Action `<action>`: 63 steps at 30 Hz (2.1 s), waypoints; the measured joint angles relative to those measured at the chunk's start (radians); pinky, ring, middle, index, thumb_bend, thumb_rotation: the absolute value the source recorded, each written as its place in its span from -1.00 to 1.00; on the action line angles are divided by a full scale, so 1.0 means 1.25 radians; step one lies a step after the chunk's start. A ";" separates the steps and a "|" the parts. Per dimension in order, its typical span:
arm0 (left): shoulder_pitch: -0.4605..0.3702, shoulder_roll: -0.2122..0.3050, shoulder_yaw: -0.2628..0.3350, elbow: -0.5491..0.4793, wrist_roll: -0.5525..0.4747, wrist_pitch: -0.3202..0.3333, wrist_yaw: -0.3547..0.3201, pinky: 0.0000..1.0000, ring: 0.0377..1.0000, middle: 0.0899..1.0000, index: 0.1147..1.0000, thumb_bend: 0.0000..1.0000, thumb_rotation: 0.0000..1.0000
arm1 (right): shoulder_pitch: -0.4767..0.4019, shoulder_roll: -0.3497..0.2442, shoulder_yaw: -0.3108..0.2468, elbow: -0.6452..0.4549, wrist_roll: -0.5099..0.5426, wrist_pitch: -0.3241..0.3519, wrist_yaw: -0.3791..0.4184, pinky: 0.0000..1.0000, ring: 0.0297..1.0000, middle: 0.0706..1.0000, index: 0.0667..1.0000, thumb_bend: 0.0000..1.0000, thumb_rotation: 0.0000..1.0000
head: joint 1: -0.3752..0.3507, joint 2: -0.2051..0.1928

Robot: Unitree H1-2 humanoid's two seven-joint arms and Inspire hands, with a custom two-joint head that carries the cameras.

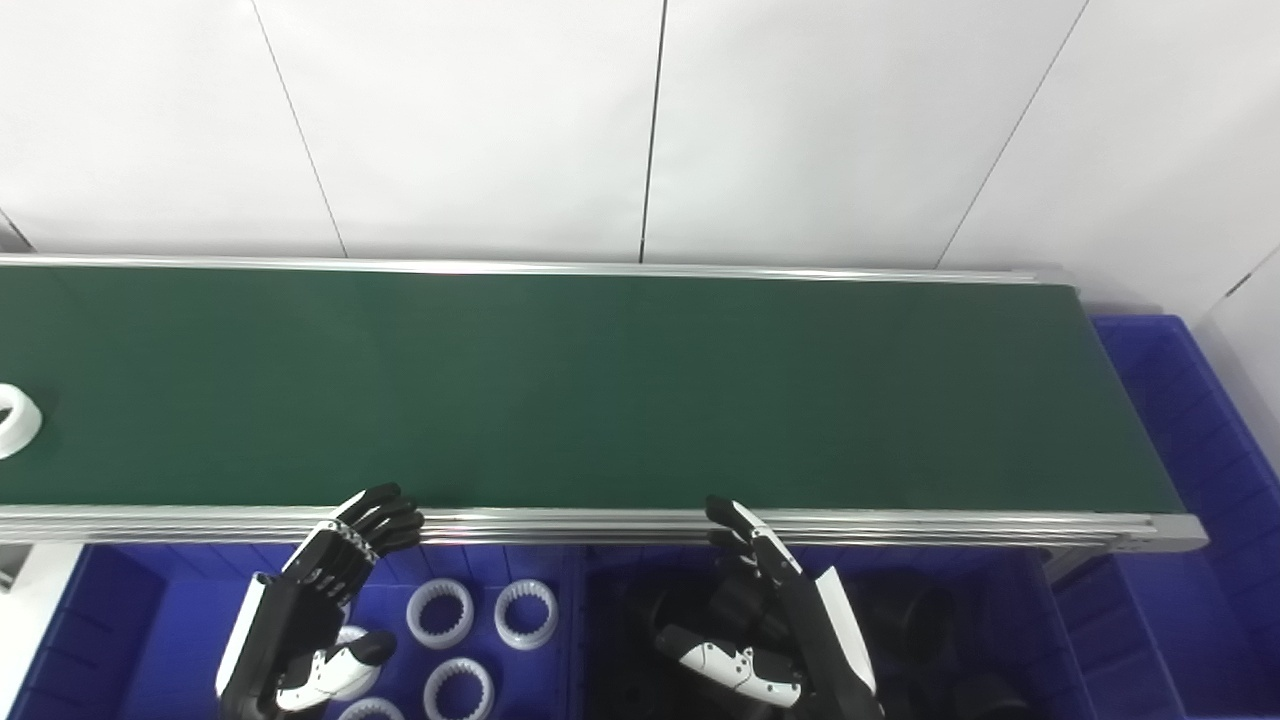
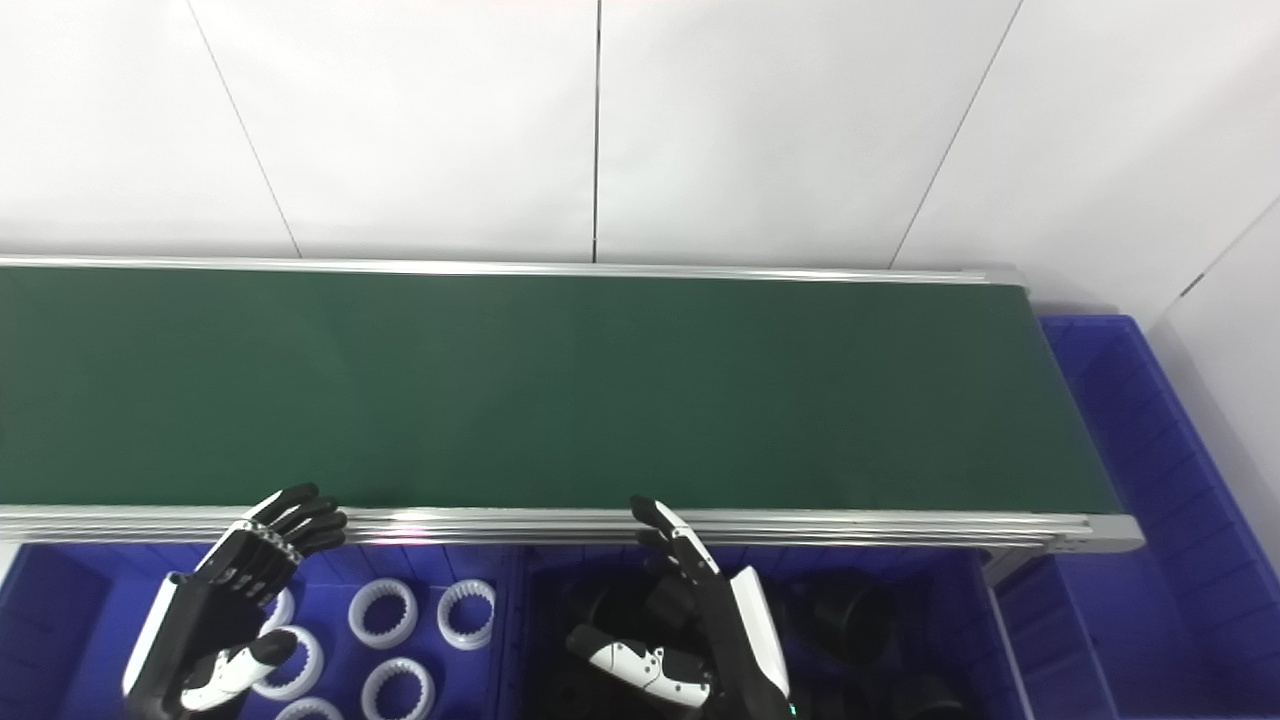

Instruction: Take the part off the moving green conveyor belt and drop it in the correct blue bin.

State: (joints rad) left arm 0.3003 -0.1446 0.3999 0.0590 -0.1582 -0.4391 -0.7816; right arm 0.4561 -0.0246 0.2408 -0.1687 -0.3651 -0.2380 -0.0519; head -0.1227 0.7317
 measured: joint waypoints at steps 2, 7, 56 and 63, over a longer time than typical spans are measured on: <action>0.000 -0.001 0.000 0.000 0.000 0.000 0.000 0.50 0.52 0.56 0.59 0.85 -0.07 | 0.000 0.000 0.000 0.000 0.000 0.000 0.000 0.47 0.64 0.72 0.74 0.45 -0.17 | 0.000 0.000; 0.000 -0.002 0.002 0.000 0.000 0.000 0.000 0.50 0.52 0.56 0.60 0.82 -0.08 | 0.000 0.000 0.000 0.000 -0.001 0.000 0.000 0.47 0.64 0.73 0.74 0.45 -0.17 | -0.001 -0.001; 0.013 0.126 -0.343 0.004 0.145 -0.003 0.451 0.25 0.38 0.44 0.38 1.00 -0.17 | -0.047 -0.066 -0.043 0.141 0.062 -0.123 -0.003 0.46 0.63 0.72 0.78 0.18 -0.34 | 0.270 -0.242; 0.001 0.131 -0.362 0.006 0.143 -0.003 0.472 0.26 0.39 0.44 0.37 1.00 -0.18 | -0.050 -0.062 -0.044 0.161 0.063 -0.133 -0.019 0.44 0.63 0.68 0.76 0.22 -0.31 | 0.282 -0.260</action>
State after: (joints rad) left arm 0.3018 0.0197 -0.0525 0.0662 0.0202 -0.4429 -0.1917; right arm 0.3938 -0.1017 0.1857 0.0324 -0.2867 -0.4041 -0.0753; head 0.2300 0.4066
